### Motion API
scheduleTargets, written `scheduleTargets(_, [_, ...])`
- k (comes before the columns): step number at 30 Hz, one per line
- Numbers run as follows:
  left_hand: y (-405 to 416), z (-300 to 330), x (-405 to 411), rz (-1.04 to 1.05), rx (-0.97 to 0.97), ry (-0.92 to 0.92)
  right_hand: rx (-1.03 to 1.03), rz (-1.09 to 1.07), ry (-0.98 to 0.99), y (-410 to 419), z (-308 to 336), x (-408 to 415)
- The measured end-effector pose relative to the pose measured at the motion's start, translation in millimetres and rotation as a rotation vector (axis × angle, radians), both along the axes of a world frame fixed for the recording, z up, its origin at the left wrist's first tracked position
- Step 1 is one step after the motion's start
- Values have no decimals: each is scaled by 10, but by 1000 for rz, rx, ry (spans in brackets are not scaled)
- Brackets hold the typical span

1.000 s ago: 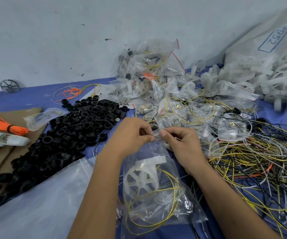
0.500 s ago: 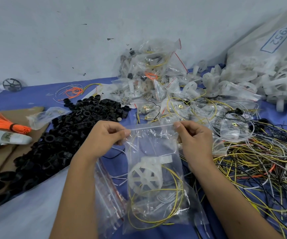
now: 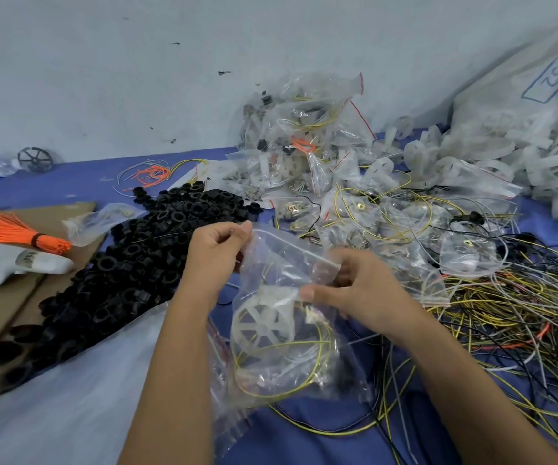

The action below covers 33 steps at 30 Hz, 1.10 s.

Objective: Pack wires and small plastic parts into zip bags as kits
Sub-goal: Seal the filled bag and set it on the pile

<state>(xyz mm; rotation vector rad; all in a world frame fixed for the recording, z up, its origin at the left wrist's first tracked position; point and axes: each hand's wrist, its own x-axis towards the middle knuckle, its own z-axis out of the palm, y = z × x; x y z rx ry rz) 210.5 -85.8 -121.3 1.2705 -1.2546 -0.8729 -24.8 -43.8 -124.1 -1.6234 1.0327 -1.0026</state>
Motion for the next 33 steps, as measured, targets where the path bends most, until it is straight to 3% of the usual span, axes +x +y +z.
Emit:
scheduleTargets(5, [126,75,81,-353,485,30,-13,-241,-415,-85,-13,-42])
scheduleTargets(8, [209,91,13,-538,504,-48,32,-257,-610,-100,5,-69])
scheduleTargets(13, [196,164,-109,-605,400,-143,3,-243,-458,-76,-13,-30])
scheduleTargets(21, [201,100,-84,-444,328,-44,-165,214,438,71,60,-11])
scheduleTargets(24, [163,95,-160,-349,314,-32,-279,196,629,75,74,-16])
scheduleTargets(27, [95,154,-253,-241,284,-10,-366,3,580,60,129,61])
scheduleTargets(30, [-61,297,-302,-142,279,71,-342,-245,301,-70,186,152])
scheduleTargets(33, [-315,488,-343,-63,282,36,-207,-395,35,-373,285,221])
